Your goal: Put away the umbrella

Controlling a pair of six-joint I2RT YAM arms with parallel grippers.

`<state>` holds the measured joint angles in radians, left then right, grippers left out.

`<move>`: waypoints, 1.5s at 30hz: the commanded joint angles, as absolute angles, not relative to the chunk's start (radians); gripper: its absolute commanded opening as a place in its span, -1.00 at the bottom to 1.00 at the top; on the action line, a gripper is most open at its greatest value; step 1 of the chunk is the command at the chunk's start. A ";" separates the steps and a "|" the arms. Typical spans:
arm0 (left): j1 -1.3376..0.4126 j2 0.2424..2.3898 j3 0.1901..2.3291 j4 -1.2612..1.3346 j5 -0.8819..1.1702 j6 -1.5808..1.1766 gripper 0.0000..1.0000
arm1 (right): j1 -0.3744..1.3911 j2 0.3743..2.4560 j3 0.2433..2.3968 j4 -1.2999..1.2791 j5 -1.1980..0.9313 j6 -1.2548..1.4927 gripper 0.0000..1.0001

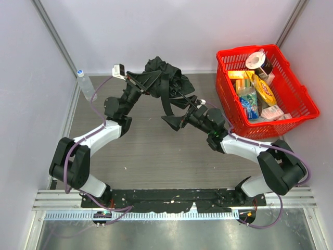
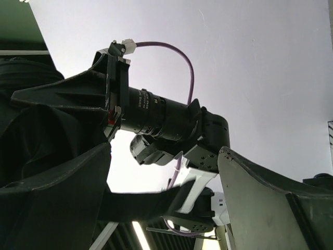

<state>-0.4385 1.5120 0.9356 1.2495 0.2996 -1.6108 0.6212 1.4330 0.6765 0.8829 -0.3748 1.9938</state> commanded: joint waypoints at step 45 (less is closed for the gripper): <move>-0.594 1.575 0.962 1.548 0.160 -1.761 -1.00 | 0.581 1.575 0.879 1.093 -0.468 2.022 -0.98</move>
<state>-0.5735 1.6169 0.9882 1.2533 0.2344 -1.6817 0.5915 1.5391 0.7818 1.0107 -0.4103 1.9991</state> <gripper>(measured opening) 0.344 0.028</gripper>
